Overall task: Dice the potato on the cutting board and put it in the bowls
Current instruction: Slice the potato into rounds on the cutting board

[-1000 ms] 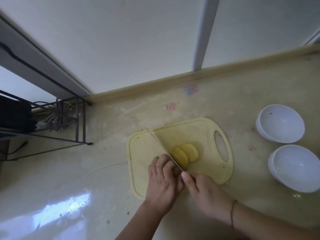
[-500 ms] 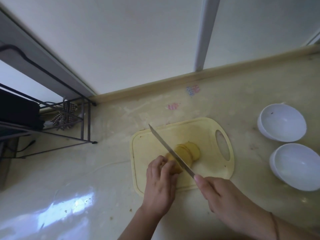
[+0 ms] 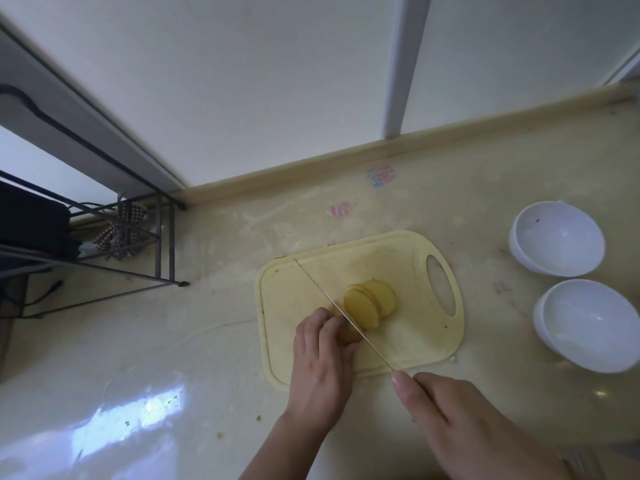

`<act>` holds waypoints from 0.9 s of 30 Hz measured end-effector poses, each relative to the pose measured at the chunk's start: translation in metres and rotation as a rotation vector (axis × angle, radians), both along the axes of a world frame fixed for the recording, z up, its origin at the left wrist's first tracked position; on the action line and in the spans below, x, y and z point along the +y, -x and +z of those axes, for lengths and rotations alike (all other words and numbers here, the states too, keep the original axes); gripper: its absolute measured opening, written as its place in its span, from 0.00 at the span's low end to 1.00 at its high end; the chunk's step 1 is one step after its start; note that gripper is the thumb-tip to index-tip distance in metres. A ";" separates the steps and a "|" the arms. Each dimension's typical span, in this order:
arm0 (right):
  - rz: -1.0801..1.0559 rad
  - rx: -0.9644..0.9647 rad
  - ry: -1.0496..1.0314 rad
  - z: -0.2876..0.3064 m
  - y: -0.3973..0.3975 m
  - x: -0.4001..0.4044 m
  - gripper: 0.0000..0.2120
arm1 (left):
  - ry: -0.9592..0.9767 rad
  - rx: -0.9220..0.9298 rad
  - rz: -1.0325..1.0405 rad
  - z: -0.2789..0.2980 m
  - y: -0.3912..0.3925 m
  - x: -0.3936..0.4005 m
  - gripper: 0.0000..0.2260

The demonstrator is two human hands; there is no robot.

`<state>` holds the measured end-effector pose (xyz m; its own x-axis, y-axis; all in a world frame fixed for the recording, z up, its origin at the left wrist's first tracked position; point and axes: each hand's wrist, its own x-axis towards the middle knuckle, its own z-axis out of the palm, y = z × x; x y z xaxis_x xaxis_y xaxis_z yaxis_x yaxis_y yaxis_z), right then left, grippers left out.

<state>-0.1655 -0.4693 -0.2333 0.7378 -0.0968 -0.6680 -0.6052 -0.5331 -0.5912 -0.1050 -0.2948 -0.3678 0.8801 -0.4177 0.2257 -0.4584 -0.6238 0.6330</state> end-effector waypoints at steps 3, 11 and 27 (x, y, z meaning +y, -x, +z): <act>0.003 -0.005 -0.021 0.004 0.002 0.000 0.38 | 0.012 -0.016 0.006 0.002 -0.001 -0.002 0.15; -0.001 -0.011 0.013 0.004 0.003 0.001 0.47 | 0.044 -0.013 0.002 0.003 -0.002 -0.006 0.15; 0.114 -0.131 0.011 -0.061 -0.035 0.021 0.38 | 0.057 0.019 0.002 -0.006 -0.001 -0.004 0.17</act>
<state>-0.1303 -0.4481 -0.2941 0.8253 -0.0137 -0.5645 -0.4581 -0.6009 -0.6551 -0.1045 -0.2992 -0.3733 0.8853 -0.4027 0.2325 -0.4448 -0.5875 0.6760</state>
